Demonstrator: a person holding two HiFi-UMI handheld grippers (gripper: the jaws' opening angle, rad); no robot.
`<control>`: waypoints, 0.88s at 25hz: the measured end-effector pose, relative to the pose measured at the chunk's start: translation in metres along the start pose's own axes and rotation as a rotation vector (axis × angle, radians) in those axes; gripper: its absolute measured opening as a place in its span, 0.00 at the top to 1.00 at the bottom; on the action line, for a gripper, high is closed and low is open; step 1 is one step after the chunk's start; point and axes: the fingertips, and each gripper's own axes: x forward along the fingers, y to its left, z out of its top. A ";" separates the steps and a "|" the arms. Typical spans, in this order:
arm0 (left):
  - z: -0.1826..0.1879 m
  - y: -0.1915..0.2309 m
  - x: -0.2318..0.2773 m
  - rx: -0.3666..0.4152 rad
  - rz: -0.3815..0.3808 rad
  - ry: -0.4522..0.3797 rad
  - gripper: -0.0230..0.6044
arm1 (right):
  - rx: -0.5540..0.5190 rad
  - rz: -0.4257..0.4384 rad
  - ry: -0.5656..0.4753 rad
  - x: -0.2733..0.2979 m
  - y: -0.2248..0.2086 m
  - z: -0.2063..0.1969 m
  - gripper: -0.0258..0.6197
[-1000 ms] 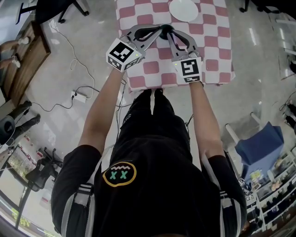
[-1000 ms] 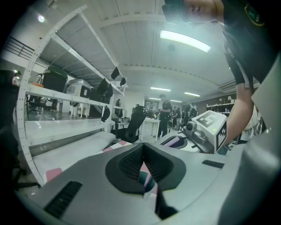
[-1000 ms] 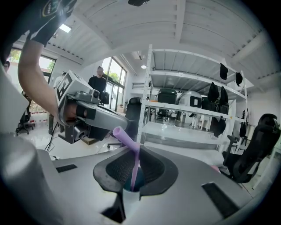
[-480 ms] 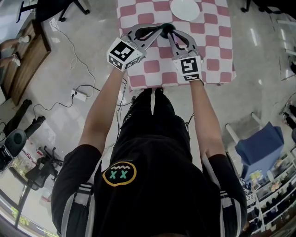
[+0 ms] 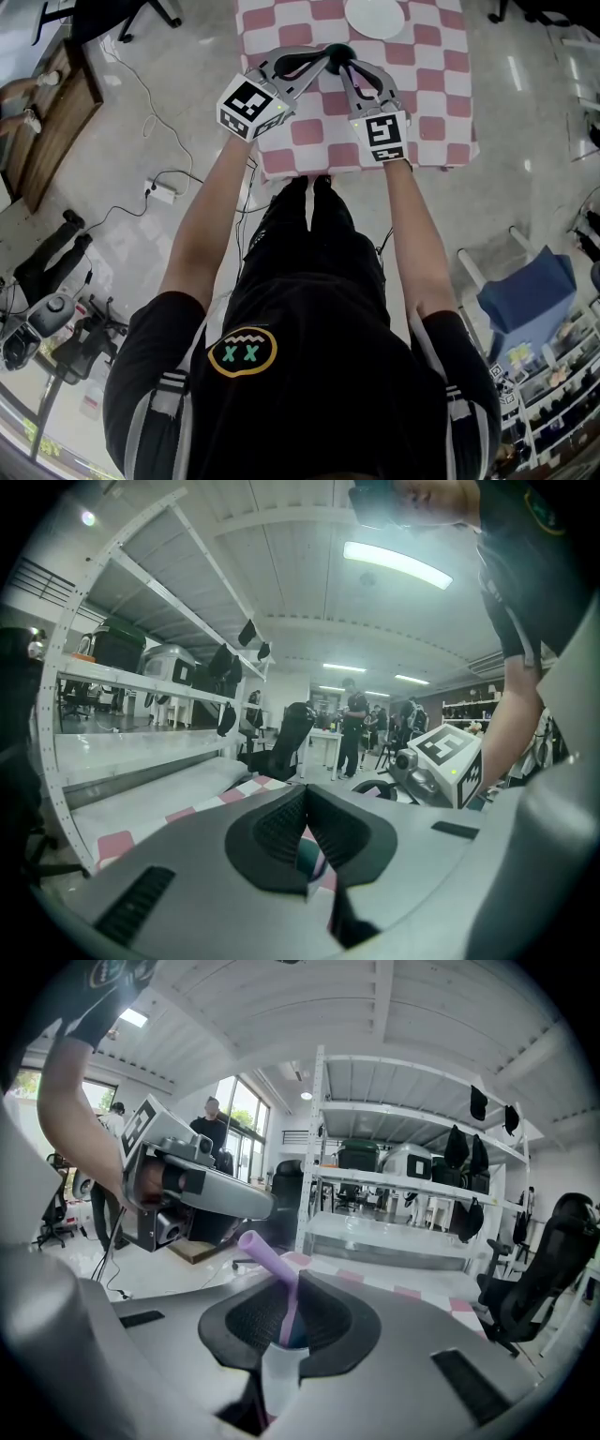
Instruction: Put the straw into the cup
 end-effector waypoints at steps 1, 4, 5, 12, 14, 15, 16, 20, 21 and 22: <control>0.000 0.000 0.000 0.000 0.000 0.000 0.94 | -0.001 0.001 0.000 0.000 0.000 0.000 0.87; 0.000 -0.002 0.001 0.003 -0.001 -0.001 0.94 | -0.002 0.000 0.001 0.000 -0.001 -0.001 0.87; 0.000 -0.002 0.001 0.004 -0.001 -0.002 0.94 | 0.000 -0.002 -0.001 0.000 -0.001 0.000 0.87; 0.013 -0.006 -0.006 0.019 0.000 -0.013 0.94 | -0.005 -0.013 -0.040 -0.011 -0.002 0.021 0.82; 0.020 -0.008 -0.009 0.029 -0.002 -0.018 0.94 | -0.019 -0.018 -0.059 -0.016 -0.002 0.032 0.82; 0.024 -0.010 -0.011 0.035 -0.003 -0.020 0.94 | -0.030 -0.021 -0.072 -0.019 -0.002 0.038 0.82; 0.028 -0.011 -0.013 0.040 -0.004 -0.021 0.94 | -0.038 -0.023 -0.084 -0.022 -0.002 0.044 0.82; 0.045 -0.021 -0.022 0.058 -0.006 -0.014 0.94 | -0.056 -0.032 -0.117 -0.038 0.001 0.069 0.82; 0.050 -0.025 -0.025 0.060 -0.008 -0.014 0.94 | -0.061 -0.034 -0.128 -0.044 0.003 0.077 0.82; 0.055 -0.029 -0.028 0.060 -0.009 -0.015 0.94 | -0.067 -0.036 -0.139 -0.051 0.004 0.084 0.83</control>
